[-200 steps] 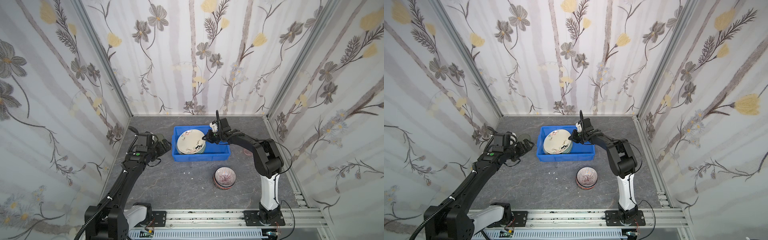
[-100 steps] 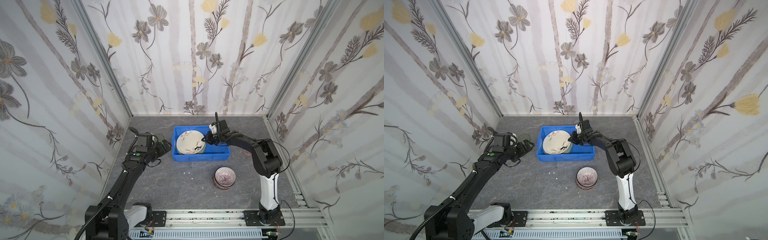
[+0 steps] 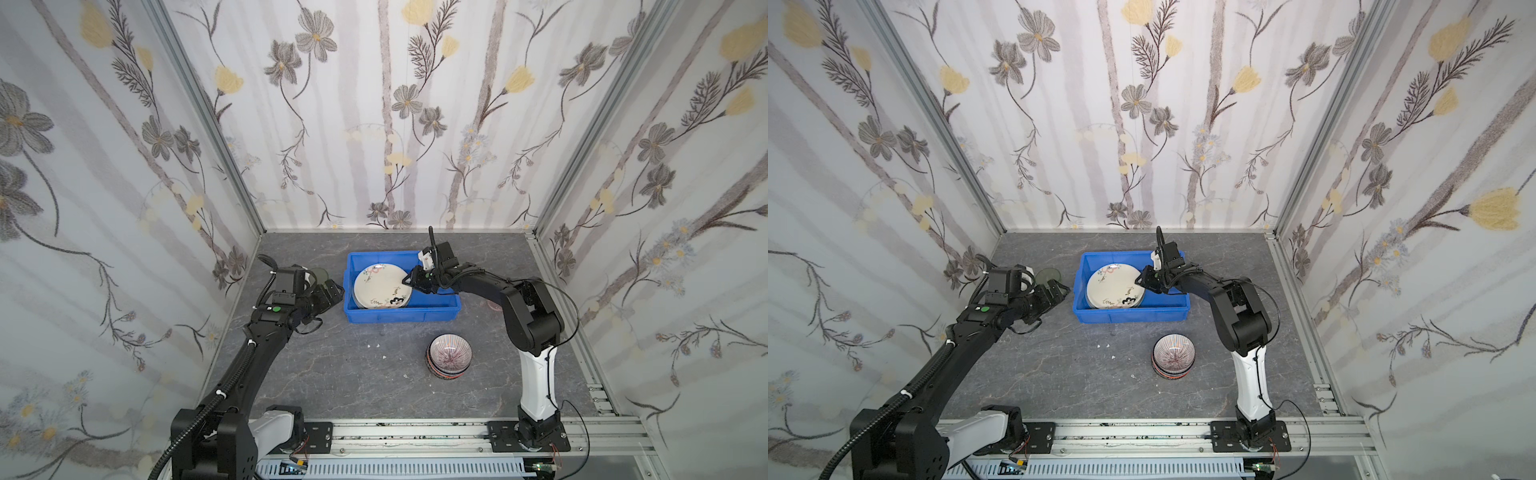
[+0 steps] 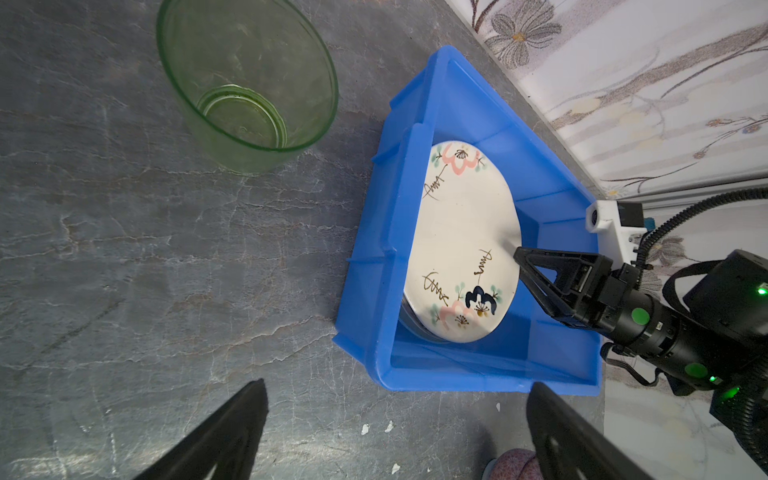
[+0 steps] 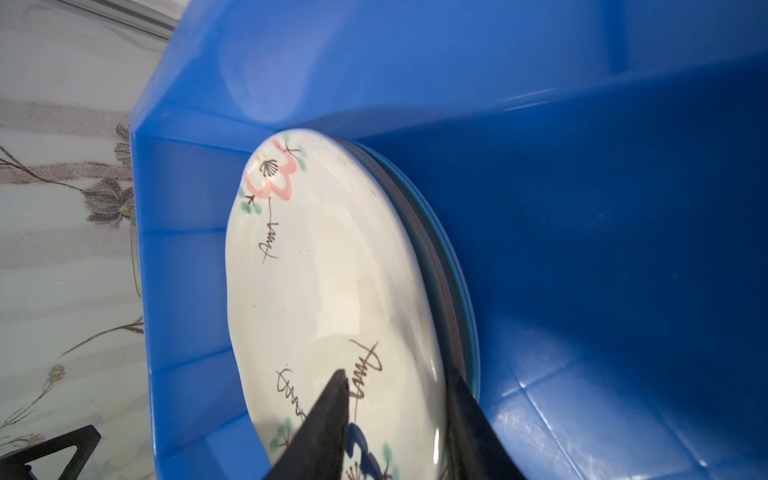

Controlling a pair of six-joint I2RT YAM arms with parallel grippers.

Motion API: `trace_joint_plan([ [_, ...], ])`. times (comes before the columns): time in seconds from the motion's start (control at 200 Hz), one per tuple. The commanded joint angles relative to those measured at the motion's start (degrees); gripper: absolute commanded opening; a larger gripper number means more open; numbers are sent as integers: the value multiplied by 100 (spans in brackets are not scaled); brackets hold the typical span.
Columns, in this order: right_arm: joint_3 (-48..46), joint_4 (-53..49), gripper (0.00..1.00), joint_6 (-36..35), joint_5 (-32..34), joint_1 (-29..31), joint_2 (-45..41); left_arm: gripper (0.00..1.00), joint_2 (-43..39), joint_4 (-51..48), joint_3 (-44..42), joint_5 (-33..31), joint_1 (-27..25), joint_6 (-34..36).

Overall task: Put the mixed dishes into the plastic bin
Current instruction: 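Open the right gripper and withdraw it from the bin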

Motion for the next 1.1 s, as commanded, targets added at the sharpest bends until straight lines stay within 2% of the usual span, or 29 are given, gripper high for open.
trace_joint_plan([
  [0.0, 4, 49, 41, -152, 169, 26, -96, 100, -12, 95, -33, 37, 13, 72],
  [0.365, -10, -384, 47, -454, 708, 46, -424, 100, 24, 88, -24, -59, 86, 121],
  [0.679, -201, -710, 54, -677, 1016, 155, -1357, 100, 195, 78, 26, -40, 430, -18],
  [0.719, -278, -730, 58, -691, 1016, 168, -1528, 100, 245, 69, 56, -89, 482, -31],
  [0.734, -309, -730, 64, -700, 1035, 177, -1605, 100, 262, 70, 67, -112, 499, -28],
  [0.759, -371, -732, 82, -707, 1066, 187, -1729, 100, 285, 64, 93, -161, 524, -28],
  [0.764, -383, -731, 91, -706, 1067, 191, -1753, 100, 290, 63, 96, -167, 528, -32],
  [0.769, -402, -730, 95, -705, 1076, 198, -1782, 100, 297, 62, 98, -174, 534, -35],
  [0.779, -427, -730, 98, -705, 1090, 203, -1833, 100, 307, 55, 103, -182, 545, -41],
  [1.094, -1196, -839, 100, -814, 1424, 527, -3235, 100, 588, -104, 526, -321, 786, 72],
])
